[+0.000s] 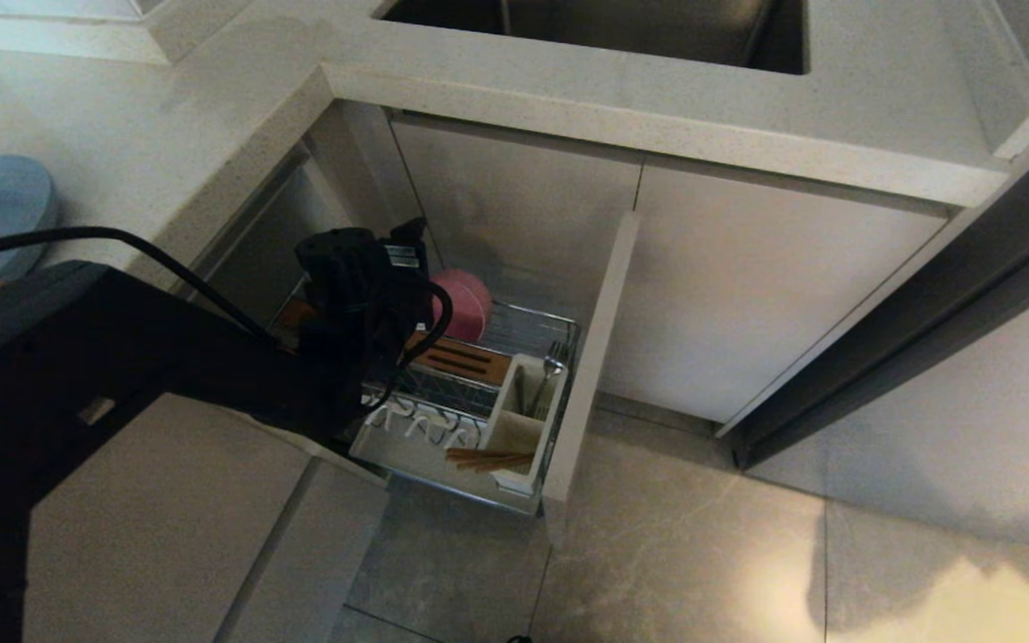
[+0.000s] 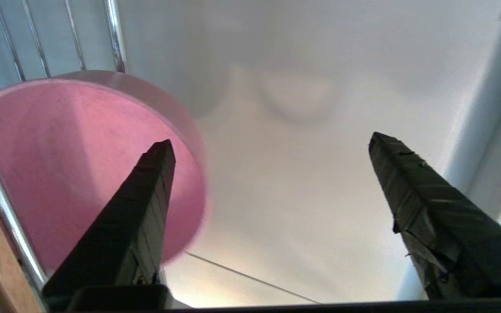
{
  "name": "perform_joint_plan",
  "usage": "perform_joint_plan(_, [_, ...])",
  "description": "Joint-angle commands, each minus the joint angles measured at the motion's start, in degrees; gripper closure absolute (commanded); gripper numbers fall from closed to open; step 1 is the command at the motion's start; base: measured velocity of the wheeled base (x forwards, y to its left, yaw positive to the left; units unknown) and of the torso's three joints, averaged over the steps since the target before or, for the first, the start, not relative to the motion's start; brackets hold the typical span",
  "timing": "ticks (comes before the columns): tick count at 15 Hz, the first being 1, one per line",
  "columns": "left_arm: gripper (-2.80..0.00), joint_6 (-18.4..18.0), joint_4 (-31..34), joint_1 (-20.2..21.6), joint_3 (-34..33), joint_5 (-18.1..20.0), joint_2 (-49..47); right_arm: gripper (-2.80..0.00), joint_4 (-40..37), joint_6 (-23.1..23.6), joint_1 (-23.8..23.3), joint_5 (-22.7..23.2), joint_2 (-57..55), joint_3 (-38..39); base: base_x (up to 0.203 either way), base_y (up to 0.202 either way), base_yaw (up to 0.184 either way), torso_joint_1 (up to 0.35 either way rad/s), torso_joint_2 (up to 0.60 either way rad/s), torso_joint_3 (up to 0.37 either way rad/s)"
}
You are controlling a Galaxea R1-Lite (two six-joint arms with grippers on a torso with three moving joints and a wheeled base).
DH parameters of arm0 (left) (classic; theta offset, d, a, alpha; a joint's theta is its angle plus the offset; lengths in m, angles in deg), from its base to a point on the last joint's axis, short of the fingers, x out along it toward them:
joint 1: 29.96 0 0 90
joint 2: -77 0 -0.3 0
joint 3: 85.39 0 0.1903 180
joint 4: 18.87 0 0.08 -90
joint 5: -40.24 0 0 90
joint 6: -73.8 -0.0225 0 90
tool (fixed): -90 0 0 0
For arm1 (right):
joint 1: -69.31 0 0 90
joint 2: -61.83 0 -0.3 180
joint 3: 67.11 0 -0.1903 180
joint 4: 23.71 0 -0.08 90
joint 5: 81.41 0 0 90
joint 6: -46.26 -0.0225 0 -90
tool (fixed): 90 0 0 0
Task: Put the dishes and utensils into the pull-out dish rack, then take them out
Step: Pick up the bowl and place it in the cupboard, then pick up the chopsticks and place it in the cupboard
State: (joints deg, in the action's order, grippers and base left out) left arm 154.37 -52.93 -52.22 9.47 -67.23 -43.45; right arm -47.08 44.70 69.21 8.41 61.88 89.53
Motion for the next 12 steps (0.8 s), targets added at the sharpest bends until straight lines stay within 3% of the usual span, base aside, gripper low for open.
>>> perform_joint_plan(1, [-2.80,0.5,1.4,-0.1,-1.4,0.0,3.6,0.00,0.0,0.0,0.0,0.0,0.0,0.0,0.000,0.000,0.000,0.000,0.00,0.000])
perform_joint_plan(4, [-2.80,0.6,5.7,-0.7,-2.6,-0.2,7.3,0.00,0.0,0.0,0.0,0.0,0.0,0.0,0.000,0.000,0.000,0.000,0.00,0.000])
perform_joint_plan(8, [-2.80,0.6,6.4,-2.4,-5.9,-0.7,13.2,0.00,0.0,0.0,0.0,0.0,0.0,0.0,0.000,0.000,0.000,0.000,0.00,0.000])
perform_joint_plan(9, [-0.47,0.6,6.4,-3.4,-7.0,-1.8,14.4,0.00,0.0,0.1,0.0,0.0,0.0,0.0,0.000,0.000,0.000,0.000,0.00,0.000])
perform_joint_plan(10, [0.00,0.6,6.5,-4.1,-7.6,-2.5,15.2,0.00,0.0,0.0,0.0,0.0,0.0,0.0,0.000,0.000,0.000,0.000,0.00,0.000])
perform_joint_plan(12, [0.00,0.4,6.5,-5.6,-10.4,-2.6,17.6,0.00,0.0,0.1,0.0,0.0,0.0,0.0,0.000,0.000,0.000,0.000,0.00,0.000])
